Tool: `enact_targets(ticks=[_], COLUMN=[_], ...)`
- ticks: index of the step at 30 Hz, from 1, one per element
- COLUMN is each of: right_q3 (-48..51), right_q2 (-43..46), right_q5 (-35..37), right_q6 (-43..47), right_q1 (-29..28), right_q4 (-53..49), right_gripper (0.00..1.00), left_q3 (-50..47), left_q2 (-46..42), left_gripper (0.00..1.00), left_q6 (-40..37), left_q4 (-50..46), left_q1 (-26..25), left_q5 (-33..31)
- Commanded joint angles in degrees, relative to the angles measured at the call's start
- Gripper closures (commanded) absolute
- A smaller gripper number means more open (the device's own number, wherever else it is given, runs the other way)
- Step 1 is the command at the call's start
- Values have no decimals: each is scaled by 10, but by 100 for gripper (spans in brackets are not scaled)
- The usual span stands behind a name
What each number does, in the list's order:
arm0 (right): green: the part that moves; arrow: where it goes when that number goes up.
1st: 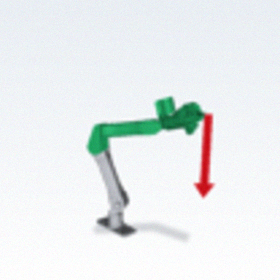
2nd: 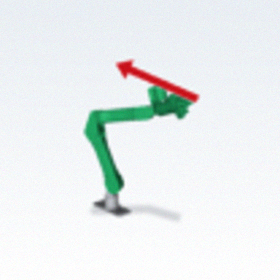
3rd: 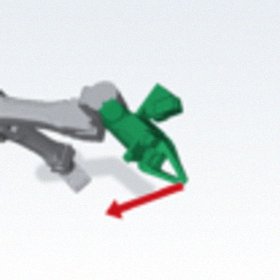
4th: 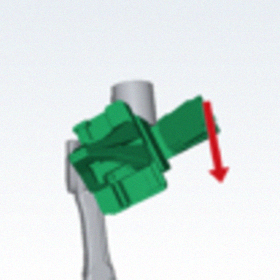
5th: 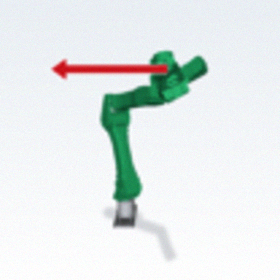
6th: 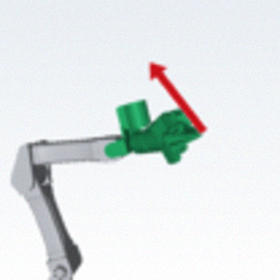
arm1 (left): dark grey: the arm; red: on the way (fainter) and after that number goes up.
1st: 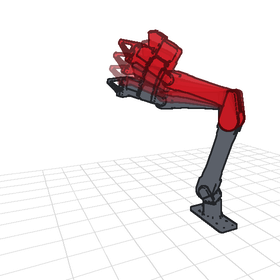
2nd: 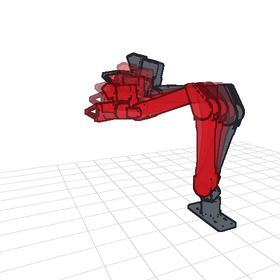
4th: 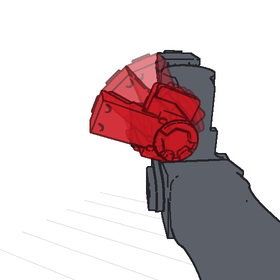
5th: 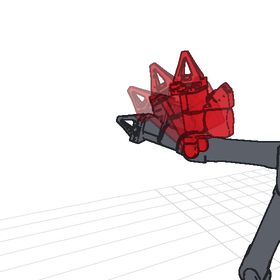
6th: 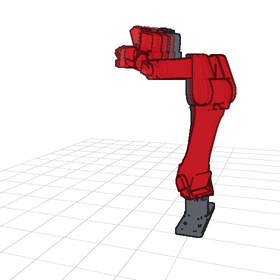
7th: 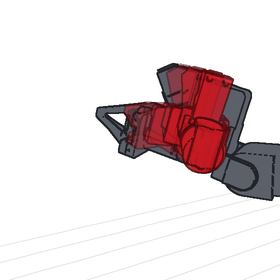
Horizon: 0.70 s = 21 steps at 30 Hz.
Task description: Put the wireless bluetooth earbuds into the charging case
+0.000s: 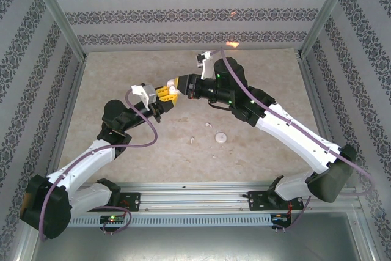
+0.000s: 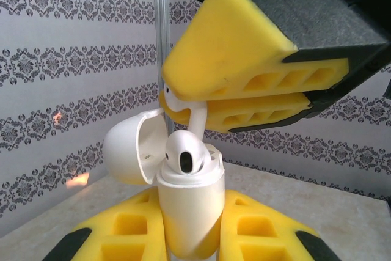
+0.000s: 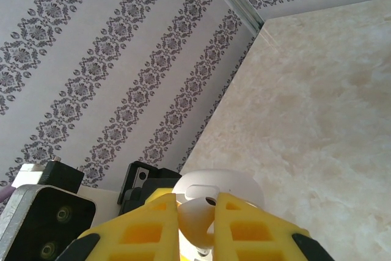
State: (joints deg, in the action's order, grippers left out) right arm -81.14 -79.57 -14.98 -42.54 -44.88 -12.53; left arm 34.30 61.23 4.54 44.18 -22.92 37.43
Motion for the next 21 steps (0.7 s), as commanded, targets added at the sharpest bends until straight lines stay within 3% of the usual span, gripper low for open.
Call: enact_targets(ticks=[1, 16, 21], right_q3=[6, -38, -57], right_q2=[-5, -20, -39], right_q5=[-21, -12, 12], right_q6=[-12, -4, 11], right_q1=[-10, -12, -13], right_q4=[-12, -141, -195], right_gripper=[86, 86, 78], left_q3=[0, 4, 6], left_q2=[-13, -4, -6], left_gripper=[100, 100, 100], left_q6=[-4, -4, -2], left_q4=[21, 22, 20], left_q1=[-7, -6, -8], left_q5=[3, 4, 5])
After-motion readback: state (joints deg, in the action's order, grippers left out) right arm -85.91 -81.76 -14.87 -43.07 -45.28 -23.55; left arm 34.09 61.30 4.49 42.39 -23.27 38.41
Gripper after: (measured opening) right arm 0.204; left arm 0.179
